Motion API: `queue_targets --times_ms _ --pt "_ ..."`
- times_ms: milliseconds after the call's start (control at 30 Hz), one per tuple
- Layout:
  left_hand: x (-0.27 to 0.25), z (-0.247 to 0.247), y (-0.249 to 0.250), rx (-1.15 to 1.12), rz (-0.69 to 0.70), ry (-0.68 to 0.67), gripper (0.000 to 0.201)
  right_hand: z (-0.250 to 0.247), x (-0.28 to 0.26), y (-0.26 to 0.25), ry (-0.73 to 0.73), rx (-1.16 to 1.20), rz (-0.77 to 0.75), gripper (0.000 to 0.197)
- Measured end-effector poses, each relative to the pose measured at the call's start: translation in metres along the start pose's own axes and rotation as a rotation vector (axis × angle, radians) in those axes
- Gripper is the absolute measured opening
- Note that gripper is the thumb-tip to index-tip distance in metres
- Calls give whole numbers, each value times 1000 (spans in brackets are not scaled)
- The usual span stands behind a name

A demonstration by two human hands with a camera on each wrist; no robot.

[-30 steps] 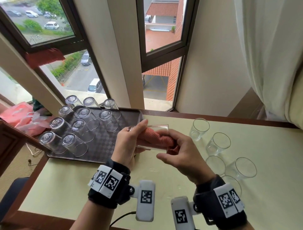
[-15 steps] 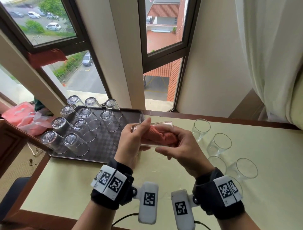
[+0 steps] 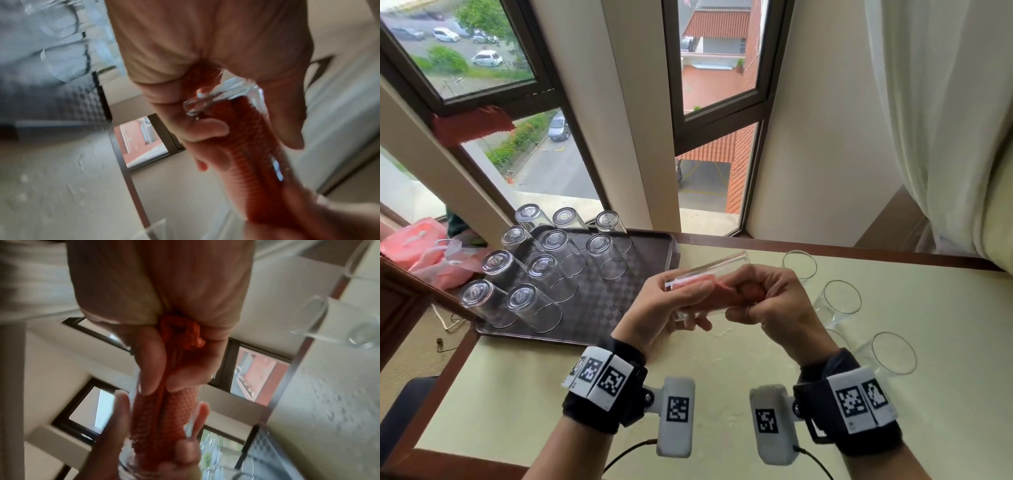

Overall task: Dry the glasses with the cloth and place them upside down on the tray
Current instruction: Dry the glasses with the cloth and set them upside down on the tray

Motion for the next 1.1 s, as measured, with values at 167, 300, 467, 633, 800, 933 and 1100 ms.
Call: queue_targets --times_ms 167,300,467,633,800,933,1100 --pt "-3 -5 2 204 166 -26 76 -3 0 8 -98 -22 34 27" --pt "-5 -2 -1 222 211 -94 72 -4 0 8 -58 72 8 27" --pt "-2 -6 -1 115 31 -67 86 -1 -1 5 -11 -31 -24 50" --pt "-6 -7 5 169 127 -14 69 3 3 7 -26 -77 -18 26" --pt "-11 -11 21 264 231 -16 83 2 10 -1 -91 -43 -6 38" --pt "-8 -8 22 62 155 -59 88 3 12 -9 -89 25 -95 30" --pt "-8 -9 22 -30 106 -48 76 8 11 -5 -44 -6 -109 49"
Point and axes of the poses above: each hand's wrist, its own x-axis towards the middle knuckle, its own z-axis out of the palm, y = z × x, the point moved 2 cm from there along x, towards the middle knuckle, and after that the axes turned 12 degrees about -y, right-handed, at the moved point
